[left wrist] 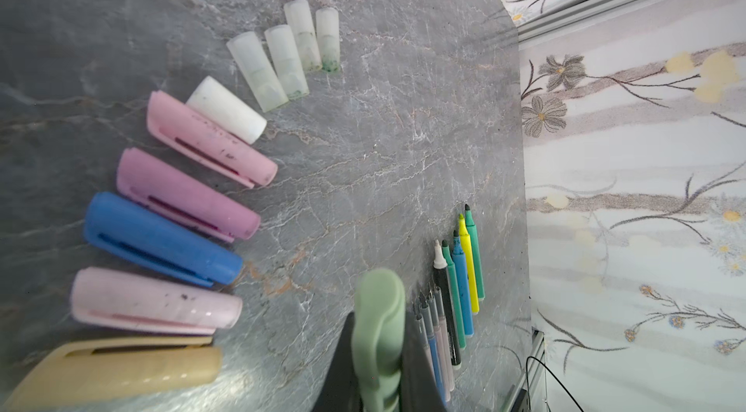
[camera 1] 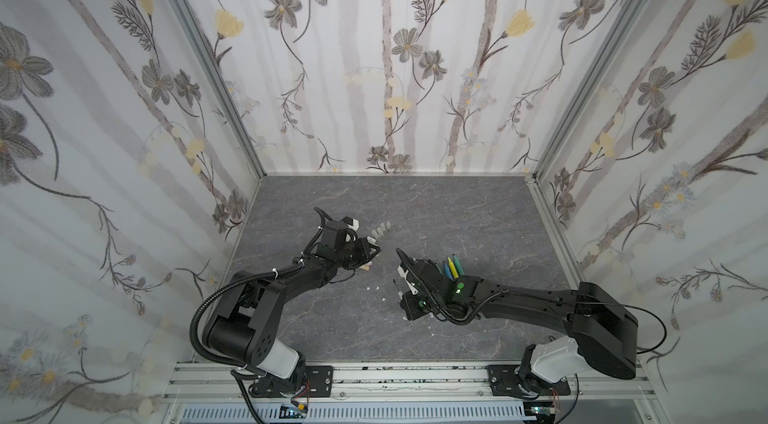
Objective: Open the pen caps
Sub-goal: 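Lower the uncapped pen into the row with the right gripper while left carries cap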
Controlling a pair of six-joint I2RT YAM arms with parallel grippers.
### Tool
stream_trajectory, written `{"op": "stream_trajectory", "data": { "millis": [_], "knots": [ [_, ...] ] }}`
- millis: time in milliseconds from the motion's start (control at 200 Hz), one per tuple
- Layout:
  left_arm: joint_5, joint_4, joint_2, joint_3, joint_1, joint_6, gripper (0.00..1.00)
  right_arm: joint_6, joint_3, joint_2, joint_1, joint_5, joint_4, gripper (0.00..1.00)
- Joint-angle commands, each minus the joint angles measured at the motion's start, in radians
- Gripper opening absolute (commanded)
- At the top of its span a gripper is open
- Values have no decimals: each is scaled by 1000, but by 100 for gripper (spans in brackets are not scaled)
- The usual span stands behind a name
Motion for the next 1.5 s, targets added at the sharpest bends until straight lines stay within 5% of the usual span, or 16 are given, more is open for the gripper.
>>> {"op": "stream_trajectory", "data": {
  "millis": [0,390,1494],
  "knots": [
    [-23,-51,-53,-45,20,26,0,41,17,30,1,90,-69,0],
    [-91,-181,-294,-246,71,-40,0,73,71,143,1,202,-135,4],
    [-68,-18,-120,-263,73,-129,0,63,115,156,-1,296,-199,23]
  ]
}}
